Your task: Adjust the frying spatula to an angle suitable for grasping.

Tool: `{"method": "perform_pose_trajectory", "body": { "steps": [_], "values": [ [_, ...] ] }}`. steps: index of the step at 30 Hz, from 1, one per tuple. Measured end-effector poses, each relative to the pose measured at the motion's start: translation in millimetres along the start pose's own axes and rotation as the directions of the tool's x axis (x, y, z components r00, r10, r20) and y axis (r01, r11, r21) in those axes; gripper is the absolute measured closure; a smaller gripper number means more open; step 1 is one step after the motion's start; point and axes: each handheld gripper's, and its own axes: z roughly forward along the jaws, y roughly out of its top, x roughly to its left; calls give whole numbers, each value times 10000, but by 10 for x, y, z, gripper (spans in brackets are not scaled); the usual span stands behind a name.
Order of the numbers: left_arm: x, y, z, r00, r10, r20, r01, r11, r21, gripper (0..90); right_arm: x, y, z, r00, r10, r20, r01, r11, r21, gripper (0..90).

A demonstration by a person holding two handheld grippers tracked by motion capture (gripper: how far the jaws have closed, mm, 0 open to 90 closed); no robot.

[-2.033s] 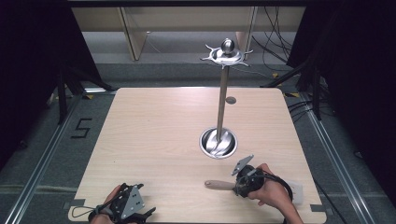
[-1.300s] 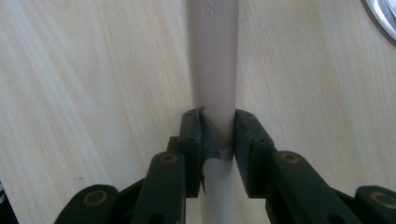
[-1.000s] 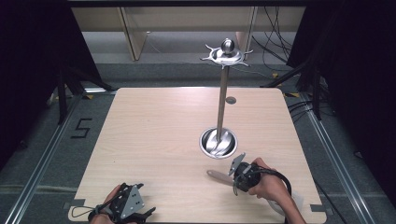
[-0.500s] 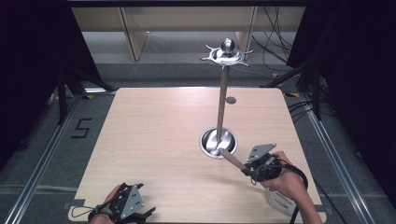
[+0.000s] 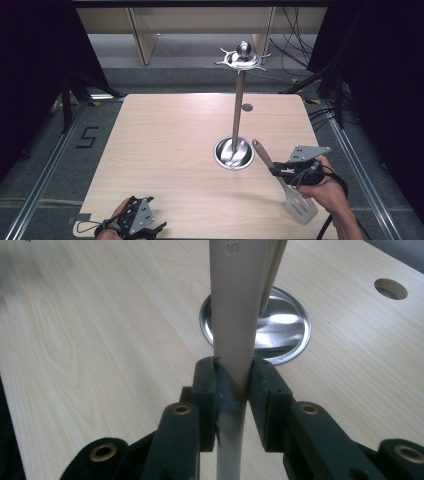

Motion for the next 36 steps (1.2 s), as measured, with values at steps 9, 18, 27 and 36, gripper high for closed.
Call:
{"method": "perform_pose_trajectory", "body": {
  "steps": [9,18,27,36],
  "values": [
    [-6,1,9,10000,-8,-96,8,10000,3,156,-34,68,-169,9996,281,-100,-291,9928,-1159,750],
    [-1,0,5,10000,-46,6,46,10000,26,156,-55,243,-205,9985,449,-303,-506,9728,-2259,751],
    [-2,0,5,10000,-47,23,47,10000,11,156,-78,362,-178,9969,524,-579,-661,9611,-2681,751],
    [3,-5,6,10000,-87,11,87,10000,12,157,-107,541,-193,9973,468,-569,-622,9495,-3077,751]
  ]
}}
